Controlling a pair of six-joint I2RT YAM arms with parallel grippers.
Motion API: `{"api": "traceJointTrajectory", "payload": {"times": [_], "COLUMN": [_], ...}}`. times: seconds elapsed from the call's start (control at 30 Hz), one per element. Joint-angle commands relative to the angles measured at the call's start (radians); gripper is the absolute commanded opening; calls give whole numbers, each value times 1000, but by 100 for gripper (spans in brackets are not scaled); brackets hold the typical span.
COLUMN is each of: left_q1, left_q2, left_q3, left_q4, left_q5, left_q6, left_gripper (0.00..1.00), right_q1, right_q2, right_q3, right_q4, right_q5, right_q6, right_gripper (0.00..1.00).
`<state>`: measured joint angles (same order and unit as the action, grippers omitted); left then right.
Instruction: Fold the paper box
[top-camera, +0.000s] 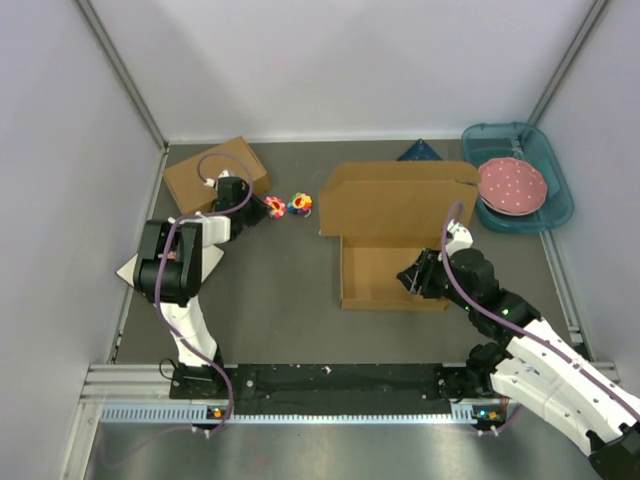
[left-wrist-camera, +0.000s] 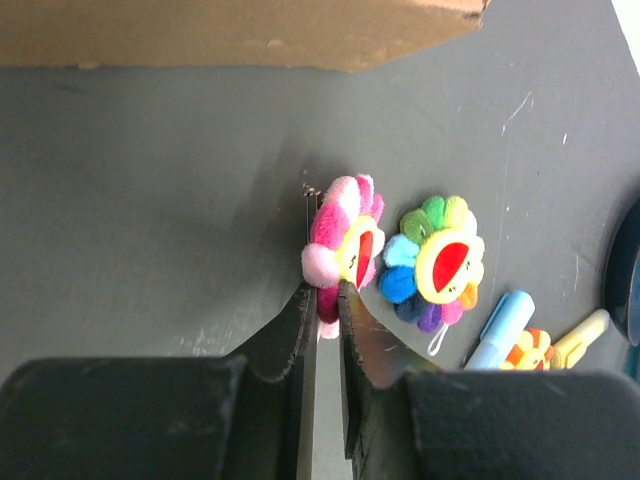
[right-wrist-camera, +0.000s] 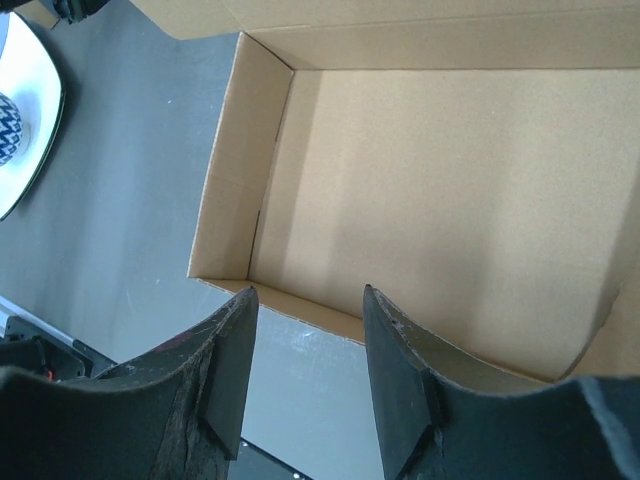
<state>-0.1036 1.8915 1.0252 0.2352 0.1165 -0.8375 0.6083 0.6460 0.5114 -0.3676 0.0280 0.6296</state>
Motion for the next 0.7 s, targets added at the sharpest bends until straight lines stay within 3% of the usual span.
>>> {"api": "traceJointTrajectory", "payload": {"times": [0.0, 0.13, 0.3, 0.37, 0.47, 0.53, 0.67], "left_q1": [12, 12, -62, -100, -227, -370, -591], "left_q2": [-100, -279, -714, -877, -1070, -1173, -1235], "left_q3": [-60, -153, -353, -382, -430, -464, -519], "left_q4": [50, 39, 62, -31, -112, -152, -152], "left_q5": [60, 98, 32, 14, -6, -58, -95], "left_q6": [-11, -37, -113, -110, -118, -130, -195], "left_gripper": [0, 0, 0, 0, 0, 0, 0], "right_q1": [8, 10, 8, 10, 8, 10, 10], "right_q2": [-8, -5, 3, 20, 40, 40, -6], "right_q3": [-1, 18, 68, 116, 186, 237, 305], "right_q4": [55, 47, 36, 22, -27, -68, -142], "right_q5": [-2, 10, 18, 15, 19, 29, 61], "right_q6": [-2, -16, -31, -42, -68, -83, -103], "right_gripper": [47, 46, 46, 46, 46, 46, 46]}}
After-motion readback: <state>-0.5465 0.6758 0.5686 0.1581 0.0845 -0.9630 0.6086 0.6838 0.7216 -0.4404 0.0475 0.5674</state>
